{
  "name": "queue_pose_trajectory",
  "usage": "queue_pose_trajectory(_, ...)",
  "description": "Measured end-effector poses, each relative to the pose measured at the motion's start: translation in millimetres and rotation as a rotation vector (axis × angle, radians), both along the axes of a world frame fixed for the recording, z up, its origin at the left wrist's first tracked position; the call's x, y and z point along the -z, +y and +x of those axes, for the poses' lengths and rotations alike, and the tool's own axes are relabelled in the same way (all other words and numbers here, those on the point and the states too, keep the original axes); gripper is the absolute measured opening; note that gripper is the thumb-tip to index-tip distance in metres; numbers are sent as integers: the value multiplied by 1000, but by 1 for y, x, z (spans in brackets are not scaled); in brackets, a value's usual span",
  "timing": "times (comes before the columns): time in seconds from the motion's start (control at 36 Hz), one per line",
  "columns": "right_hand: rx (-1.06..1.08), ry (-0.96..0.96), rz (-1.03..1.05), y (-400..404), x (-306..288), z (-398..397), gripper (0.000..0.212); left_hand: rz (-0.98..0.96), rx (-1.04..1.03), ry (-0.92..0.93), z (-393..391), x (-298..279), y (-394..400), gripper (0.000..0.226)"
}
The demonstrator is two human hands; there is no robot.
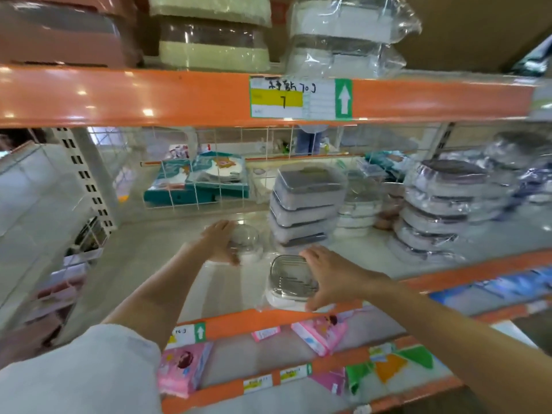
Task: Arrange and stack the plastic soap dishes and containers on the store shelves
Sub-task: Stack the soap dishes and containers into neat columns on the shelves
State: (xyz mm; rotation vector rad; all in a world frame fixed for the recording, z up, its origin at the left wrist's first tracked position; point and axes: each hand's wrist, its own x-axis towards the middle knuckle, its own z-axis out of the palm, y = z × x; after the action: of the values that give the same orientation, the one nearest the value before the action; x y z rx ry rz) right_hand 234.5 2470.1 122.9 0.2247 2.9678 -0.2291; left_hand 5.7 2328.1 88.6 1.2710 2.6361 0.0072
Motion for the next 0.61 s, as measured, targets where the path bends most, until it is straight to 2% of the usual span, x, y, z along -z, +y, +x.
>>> queue_pose_trajectory(0.17,-6,-11,11,5,2,5,86,25,-52,22,13,-4,-5,89)
queue_pose_trajectory(0.28,-51,-9,21,8,-4,12,83,40,-90,30,29,-9,-19,88)
queue_pose_trajectory(0.53,-141,6,59,18,-31,59,91,141,-190,79,92,-39,-46,82)
queue_pose_trajectory(0.61,-167,41,60,23,-43,82,92,177,-204,85,117,-55,-49,67)
